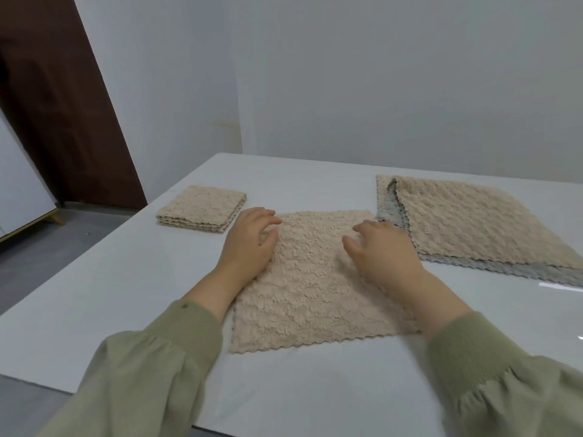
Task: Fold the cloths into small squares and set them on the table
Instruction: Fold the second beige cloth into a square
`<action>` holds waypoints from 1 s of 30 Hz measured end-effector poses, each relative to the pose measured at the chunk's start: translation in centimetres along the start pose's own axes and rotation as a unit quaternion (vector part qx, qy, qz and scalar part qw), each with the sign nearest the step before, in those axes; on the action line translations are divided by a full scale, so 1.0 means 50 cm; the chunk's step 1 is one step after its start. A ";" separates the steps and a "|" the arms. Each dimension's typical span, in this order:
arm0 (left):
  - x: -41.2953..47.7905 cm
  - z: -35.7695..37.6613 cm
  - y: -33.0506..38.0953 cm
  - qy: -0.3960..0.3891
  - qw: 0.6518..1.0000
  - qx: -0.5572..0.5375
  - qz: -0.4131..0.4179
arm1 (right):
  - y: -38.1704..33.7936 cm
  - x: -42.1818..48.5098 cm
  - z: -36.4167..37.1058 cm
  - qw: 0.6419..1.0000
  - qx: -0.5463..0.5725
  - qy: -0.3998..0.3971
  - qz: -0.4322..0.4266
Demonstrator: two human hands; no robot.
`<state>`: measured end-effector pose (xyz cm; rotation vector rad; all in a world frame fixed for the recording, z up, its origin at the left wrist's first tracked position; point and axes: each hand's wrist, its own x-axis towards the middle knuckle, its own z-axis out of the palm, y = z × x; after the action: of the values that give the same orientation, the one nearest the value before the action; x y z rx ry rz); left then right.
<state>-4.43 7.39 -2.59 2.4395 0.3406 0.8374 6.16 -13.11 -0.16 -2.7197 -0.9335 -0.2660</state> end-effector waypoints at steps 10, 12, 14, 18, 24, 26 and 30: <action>0.094 0.029 -0.077 0.008 0.993 0.121 0.009 | 0.055 0.161 0.058 1.000 -0.016 0.020 0.005; 0.102 0.031 -0.084 -0.021 0.980 0.197 0.004 | 0.073 0.164 0.082 0.999 -0.012 0.029 0.026; 0.104 0.034 -0.085 -0.067 0.963 0.262 -0.018 | 0.082 0.165 0.092 0.999 -0.006 0.001 0.035; 0.101 0.039 -0.079 -0.142 0.940 0.304 -0.064 | 0.078 0.172 0.087 0.998 -0.005 -0.057 0.034; 0.100 0.033 -0.066 -0.126 0.940 0.314 -0.054 | 0.083 0.170 0.087 1.000 0.007 -0.001 0.014; 0.101 0.032 -0.064 -0.105 0.949 0.291 -0.051 | 0.077 0.165 0.084 0.999 0.030 0.027 -0.006; 0.102 0.028 -0.065 -0.053 0.965 0.255 -0.028 | 0.074 0.164 0.083 0.996 0.021 0.076 -0.046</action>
<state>0.18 11.50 -2.80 2.9157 0.6475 0.6474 15.24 -10.00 -2.69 -2.5793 -1.0112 -0.4575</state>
